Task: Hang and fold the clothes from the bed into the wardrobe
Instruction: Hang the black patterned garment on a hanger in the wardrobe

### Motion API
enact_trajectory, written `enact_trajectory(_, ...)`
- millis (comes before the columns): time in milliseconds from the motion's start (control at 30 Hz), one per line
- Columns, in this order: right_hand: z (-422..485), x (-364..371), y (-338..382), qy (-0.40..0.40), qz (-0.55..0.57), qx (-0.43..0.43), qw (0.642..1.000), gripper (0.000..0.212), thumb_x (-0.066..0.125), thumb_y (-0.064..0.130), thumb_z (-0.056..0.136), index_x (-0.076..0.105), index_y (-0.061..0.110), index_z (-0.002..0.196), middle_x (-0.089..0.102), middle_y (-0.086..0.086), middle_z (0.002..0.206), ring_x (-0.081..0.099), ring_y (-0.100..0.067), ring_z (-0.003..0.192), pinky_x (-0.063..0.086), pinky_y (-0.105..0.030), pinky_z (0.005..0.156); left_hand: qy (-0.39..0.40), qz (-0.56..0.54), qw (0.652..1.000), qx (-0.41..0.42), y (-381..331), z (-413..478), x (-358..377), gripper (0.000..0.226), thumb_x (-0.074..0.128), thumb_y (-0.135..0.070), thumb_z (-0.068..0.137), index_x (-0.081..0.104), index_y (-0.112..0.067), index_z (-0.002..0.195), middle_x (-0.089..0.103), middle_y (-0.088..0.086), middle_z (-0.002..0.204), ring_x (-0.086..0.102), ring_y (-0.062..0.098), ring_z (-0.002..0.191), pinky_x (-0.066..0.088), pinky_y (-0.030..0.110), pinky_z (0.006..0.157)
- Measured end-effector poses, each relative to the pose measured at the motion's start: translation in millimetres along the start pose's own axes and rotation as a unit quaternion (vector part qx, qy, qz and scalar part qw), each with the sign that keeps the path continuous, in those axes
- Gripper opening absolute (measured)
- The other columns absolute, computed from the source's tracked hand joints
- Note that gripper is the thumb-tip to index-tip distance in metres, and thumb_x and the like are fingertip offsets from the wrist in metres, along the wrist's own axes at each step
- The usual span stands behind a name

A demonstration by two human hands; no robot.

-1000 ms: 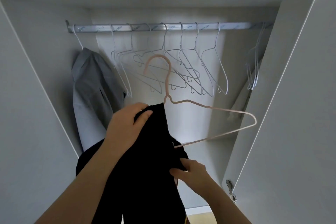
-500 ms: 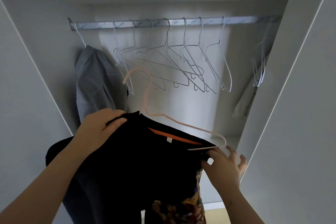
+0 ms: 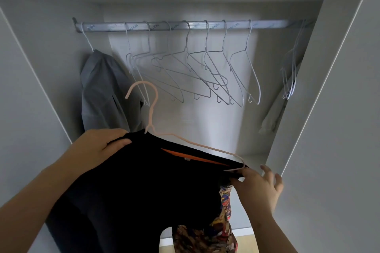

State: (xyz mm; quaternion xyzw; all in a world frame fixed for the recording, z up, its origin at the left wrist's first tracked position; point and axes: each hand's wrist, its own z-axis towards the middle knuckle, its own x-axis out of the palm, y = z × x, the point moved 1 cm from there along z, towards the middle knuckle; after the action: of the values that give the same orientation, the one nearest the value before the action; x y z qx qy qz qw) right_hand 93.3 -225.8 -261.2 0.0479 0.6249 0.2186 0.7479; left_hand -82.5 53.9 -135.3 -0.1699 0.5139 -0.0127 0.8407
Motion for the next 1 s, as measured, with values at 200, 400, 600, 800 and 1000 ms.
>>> enact_trajectory(200, -7.0, 7.9, -6.8, 0.013, -0.017, -0.032, 0.999, 0.020, 0.050, 0.056, 0.086, 0.067, 0.047, 0.092, 0.062, 0.031, 0.107, 0.025, -0.010, 0.134, -0.001, -0.032, 0.106, 0.039, -0.004, 0.999, 0.036, 4.6, 2.9, -3.0, 0.003, 0.069, -0.009, 0.081, 0.066, -0.011, 0.081, 0.055, -0.021, 0.057, 0.054, -0.017, 0.064, 0.037, 0.000, 0.062)
enact_trajectory(400, 0.4, 7.4, -5.7, 0.036, 0.008, -0.020, 0.999, 0.017, 0.054, 0.051, 0.083, 0.068, 0.045, 0.090, 0.066, 0.023, 0.100, 0.022, -0.010, 0.134, -0.003, -0.029, 0.100, 0.065, -0.031, 0.997, 0.004, 10.3, -6.7, 0.5, 0.026, 0.065, -0.013, 0.084, 0.051, -0.028, 0.068, 0.061, -0.011, 0.064, 0.059, 0.002, 0.058, 0.040, 0.008, 0.054)
enact_trajectory(600, -6.8, 9.5, -6.8, 0.050, -0.003, -0.006, 0.999, 0.017, 0.057, 0.043, 0.081, 0.068, 0.042, 0.094, 0.065, 0.021, 0.104, 0.021, -0.009, 0.135, -0.003, -0.030, 0.105, 0.124, -0.045, 0.991, -0.010, 6.1, -6.0, 1.7, 0.028, 0.062, -0.016, 0.087, 0.049, -0.025, 0.064, 0.058, -0.013, 0.062, 0.057, 0.001, 0.058, 0.039, 0.009, 0.055)
enact_trajectory(800, -4.8, 9.6, 0.3, 0.062, -0.005, -0.015, 0.998, 0.018, 0.056, 0.037, 0.082, 0.069, 0.041, 0.094, 0.065, 0.016, 0.110, 0.018, -0.011, 0.139, 0.000, -0.034, 0.111, 0.235, -0.031, 0.970, -0.046, 13.9, -11.1, 1.6, 0.021, 0.056, -0.024, 0.091, 0.055, -0.019, 0.070, 0.061, -0.006, 0.066, 0.060, 0.003, 0.068, 0.043, 0.013, 0.062)
enact_trajectory(1000, -6.5, 12.3, -6.1, 0.053, -0.037, -0.075, 0.995, 0.016, 0.055, 0.035, 0.083, 0.068, 0.032, 0.092, 0.063, 0.019, 0.110, 0.029, -0.014, 0.131, 0.011, -0.031, 0.107, 0.307, -0.051, 0.949, -0.057, 11.6, -5.5, 7.2, 0.022, 0.054, -0.026, 0.093, 0.053, -0.030, 0.071, 0.059, -0.014, 0.071, 0.057, -0.011, 0.069, 0.040, 0.007, 0.065)
